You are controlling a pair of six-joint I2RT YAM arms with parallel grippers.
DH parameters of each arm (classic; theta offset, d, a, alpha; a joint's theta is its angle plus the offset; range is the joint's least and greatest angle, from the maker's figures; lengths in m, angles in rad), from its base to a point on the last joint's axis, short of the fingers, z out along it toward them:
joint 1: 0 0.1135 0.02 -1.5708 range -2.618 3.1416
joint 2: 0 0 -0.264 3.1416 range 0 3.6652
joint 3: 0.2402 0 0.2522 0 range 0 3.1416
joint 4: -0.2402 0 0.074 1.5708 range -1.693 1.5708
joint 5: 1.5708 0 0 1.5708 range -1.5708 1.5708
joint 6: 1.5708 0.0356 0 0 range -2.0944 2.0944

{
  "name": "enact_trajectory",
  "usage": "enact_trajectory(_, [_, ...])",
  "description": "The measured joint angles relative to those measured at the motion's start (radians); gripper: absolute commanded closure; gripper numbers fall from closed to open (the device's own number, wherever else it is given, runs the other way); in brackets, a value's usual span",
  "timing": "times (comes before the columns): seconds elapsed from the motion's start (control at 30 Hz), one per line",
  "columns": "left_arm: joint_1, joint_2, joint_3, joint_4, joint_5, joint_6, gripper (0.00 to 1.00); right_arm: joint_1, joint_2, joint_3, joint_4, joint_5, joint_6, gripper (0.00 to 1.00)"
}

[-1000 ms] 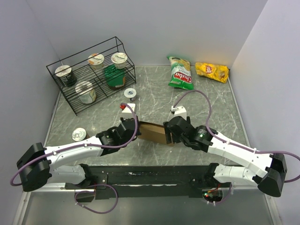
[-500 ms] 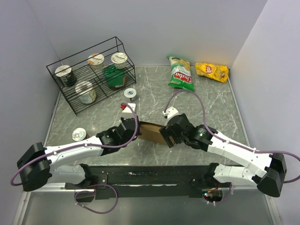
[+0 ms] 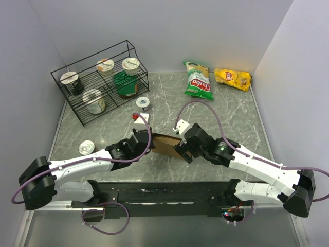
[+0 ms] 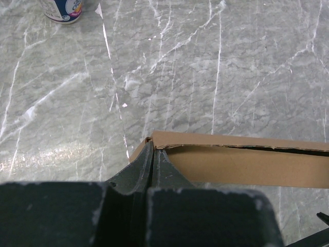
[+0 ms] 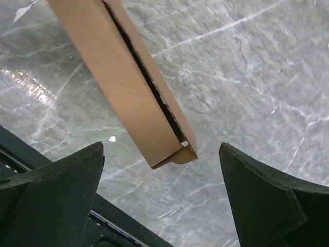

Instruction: Fold the paper box

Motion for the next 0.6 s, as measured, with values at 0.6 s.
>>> enact_trajectory(0.6, [0.0, 0.001, -0.002, 0.012, 0.033, -0.005, 0.99, 0.081, 0.098, 0.0, 0.018, 0.05, -0.04, 0.05])
